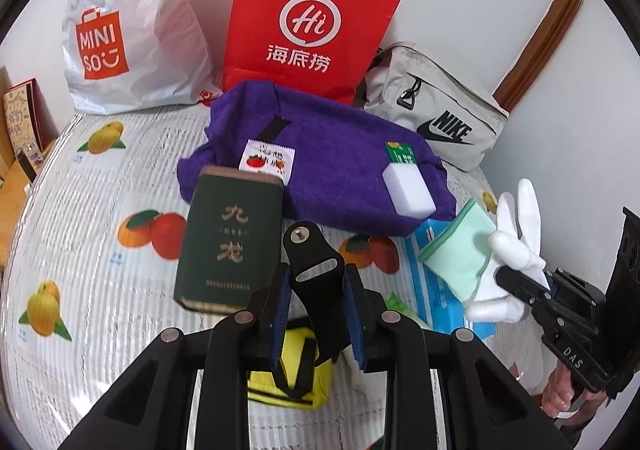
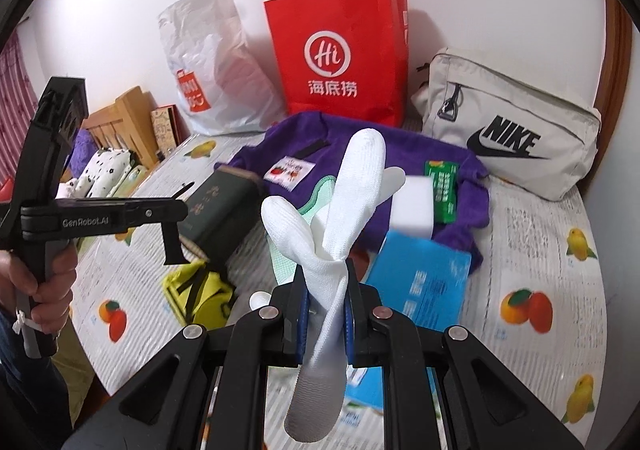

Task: Organize soft objects
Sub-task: 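Carry the gloves and the black strap toward the purple towel with both grippers, then lower the gloves onto the towel beside the sponge and open the right gripper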

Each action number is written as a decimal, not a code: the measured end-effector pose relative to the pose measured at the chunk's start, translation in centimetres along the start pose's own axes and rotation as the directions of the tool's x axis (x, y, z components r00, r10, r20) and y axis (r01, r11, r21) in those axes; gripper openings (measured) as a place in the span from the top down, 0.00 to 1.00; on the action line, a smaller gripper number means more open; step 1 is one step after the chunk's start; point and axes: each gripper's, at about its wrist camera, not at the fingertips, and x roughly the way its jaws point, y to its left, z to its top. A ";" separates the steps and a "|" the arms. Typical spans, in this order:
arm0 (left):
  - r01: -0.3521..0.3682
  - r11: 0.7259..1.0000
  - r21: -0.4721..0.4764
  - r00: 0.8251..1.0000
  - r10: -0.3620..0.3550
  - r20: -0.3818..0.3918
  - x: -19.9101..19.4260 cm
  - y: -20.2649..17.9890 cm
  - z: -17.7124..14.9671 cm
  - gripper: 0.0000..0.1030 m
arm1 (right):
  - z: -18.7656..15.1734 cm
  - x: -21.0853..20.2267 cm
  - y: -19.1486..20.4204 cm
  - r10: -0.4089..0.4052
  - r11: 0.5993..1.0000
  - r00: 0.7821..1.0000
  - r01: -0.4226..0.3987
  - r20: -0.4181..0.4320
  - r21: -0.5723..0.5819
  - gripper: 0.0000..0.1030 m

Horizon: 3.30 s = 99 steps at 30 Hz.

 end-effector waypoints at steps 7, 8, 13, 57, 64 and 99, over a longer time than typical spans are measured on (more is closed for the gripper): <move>0.001 1.000 -0.001 1.000 -0.001 0.006 1.3 0.7 2.1 0.76 | 3.0 2.2 -1.7 -0.025 0.999 1.000 0.025 0.005 0.022 0.86; 0.000 1.000 0.002 1.000 0.000 0.008 1.5 0.8 2.5 0.76 | 3.4 2.5 -1.8 -0.027 0.999 1.000 0.027 0.006 0.023 0.86; -0.007 1.000 0.009 1.000 0.007 0.016 2.3 1.3 4.2 0.76 | 5.9 4.5 -3.0 -0.056 0.998 0.998 0.056 0.007 0.034 0.86; -0.017 1.000 0.025 0.990 0.020 -0.140 16.0 1.8 13.1 0.76 | 11.1 17.6 -10.4 -0.134 0.985 0.978 0.149 -0.159 0.085 0.43; -0.021 0.999 0.040 0.985 0.028 -0.170 17.6 1.5 12.9 0.76 | 11.7 15.4 -10.5 -0.129 0.985 0.987 0.139 -0.099 0.099 0.43; -0.091 0.995 0.052 0.975 0.100 -0.199 19.7 0.3 12.1 0.60 | 12.3 13.2 -8.5 -0.094 0.994 0.995 0.095 -0.022 0.056 0.42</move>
